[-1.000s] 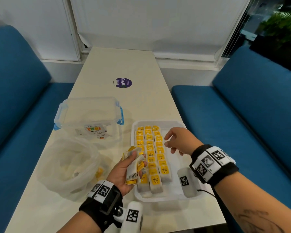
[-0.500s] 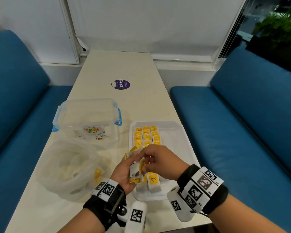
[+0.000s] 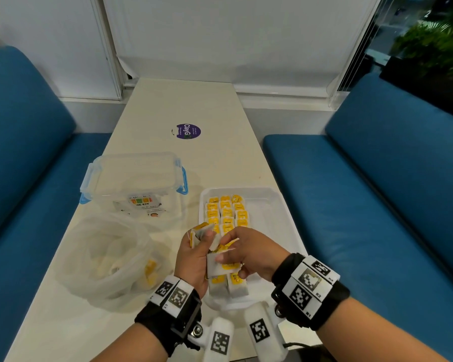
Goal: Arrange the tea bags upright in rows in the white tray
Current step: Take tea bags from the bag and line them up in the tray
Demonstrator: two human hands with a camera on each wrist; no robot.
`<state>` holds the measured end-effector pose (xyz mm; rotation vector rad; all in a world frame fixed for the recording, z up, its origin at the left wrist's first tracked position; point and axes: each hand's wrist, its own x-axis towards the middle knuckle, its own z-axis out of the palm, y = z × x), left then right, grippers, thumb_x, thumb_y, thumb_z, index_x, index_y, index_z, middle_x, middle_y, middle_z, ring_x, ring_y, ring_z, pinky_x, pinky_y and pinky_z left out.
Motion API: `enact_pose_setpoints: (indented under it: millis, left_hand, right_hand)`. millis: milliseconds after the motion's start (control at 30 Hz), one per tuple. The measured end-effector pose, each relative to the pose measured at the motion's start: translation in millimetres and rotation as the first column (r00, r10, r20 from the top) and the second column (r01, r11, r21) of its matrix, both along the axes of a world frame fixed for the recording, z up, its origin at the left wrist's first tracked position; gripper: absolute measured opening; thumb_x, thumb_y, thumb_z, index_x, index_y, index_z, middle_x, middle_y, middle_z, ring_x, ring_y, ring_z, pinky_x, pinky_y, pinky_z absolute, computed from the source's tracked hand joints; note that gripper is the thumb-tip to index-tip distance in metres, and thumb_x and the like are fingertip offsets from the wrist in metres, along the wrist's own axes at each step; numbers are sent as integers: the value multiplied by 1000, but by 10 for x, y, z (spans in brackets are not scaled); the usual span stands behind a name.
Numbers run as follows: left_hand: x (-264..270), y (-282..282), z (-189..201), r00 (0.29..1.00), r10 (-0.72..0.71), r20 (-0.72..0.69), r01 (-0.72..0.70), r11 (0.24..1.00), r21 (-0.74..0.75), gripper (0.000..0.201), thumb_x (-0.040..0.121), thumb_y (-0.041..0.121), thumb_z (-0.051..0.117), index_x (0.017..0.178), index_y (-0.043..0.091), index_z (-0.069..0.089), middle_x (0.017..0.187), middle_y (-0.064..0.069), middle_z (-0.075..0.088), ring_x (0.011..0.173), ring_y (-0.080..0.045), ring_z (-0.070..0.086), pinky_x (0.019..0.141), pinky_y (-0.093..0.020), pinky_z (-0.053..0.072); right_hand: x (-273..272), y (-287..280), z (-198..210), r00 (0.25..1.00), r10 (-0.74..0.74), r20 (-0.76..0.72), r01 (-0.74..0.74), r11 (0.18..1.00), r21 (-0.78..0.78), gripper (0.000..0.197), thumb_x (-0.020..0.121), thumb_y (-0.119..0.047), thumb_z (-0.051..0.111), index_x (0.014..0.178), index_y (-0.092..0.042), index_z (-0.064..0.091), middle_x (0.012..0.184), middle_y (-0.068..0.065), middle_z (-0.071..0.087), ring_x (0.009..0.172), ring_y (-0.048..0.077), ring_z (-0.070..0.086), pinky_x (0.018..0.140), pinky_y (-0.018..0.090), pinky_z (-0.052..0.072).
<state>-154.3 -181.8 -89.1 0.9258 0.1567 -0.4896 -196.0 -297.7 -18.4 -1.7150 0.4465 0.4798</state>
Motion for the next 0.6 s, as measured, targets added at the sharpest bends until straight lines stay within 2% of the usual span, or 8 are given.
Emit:
enact_pose_setpoints:
  millis: [133,233,300,400,467,533,600]
  left_hand:
    - [4,-7,-25,991,-36,-132,31,998,-46,17,93,13,52,108,14,59,93,-13,72,76,-26,72,57,-38,57]
    - [16,7,-37,976,-58,-208,37,994,-107,22,92,10,51,113,11,58,100,-17,70,77,-29,72,60,-44,58]
    - [47,33,-51,976,-41,-215,18,994,-107,16,92,7,51,104,13,60,91,-13,71,68,-22,72,55,-34,58]
    - [98,82,-30,977,-5,-212,-23,992,-127,17,93,4,48,92,17,58,70,-5,72,56,-14,69,46,-23,53]
    - [119,117,-4,976,10,-216,-40,990,-134,18,94,3,47,90,17,56,64,-4,71,52,-14,67,44,-22,52]
    - [127,141,-6,974,22,-226,-51,991,-125,18,93,3,47,88,18,55,62,-4,71,52,-15,67,44,-22,52]
    - [126,161,-21,970,29,-241,-57,992,-112,18,93,3,48,89,19,56,64,-4,71,53,-15,68,44,-23,52]
  right_hand:
    - [24,-49,4,999,-3,41,6,997,-82,27,79,-7,72,97,-18,54,82,0,46,53,14,45,40,22,40]
    - [12,-90,33,997,-5,75,11,996,-83,17,88,-11,62,96,-20,48,92,8,47,55,17,52,36,23,41]
    - [6,-141,56,993,-25,119,44,987,-154,13,93,-12,53,96,-20,44,95,10,48,46,19,55,34,21,36]
    - [8,-300,44,986,-11,169,69,935,-347,24,90,-5,56,101,-21,42,96,4,47,43,14,53,34,19,34]
    - [2,-413,12,988,45,147,30,883,-468,29,86,-1,60,103,-19,45,94,2,50,51,11,53,38,14,37]
    - [-8,-506,-61,985,150,83,-71,795,-603,19,84,-5,61,99,-15,56,92,2,56,63,10,53,49,13,38]
    - [-32,-549,-152,976,216,9,-155,727,-669,7,85,-10,63,92,-11,64,89,1,58,74,13,52,56,13,36]
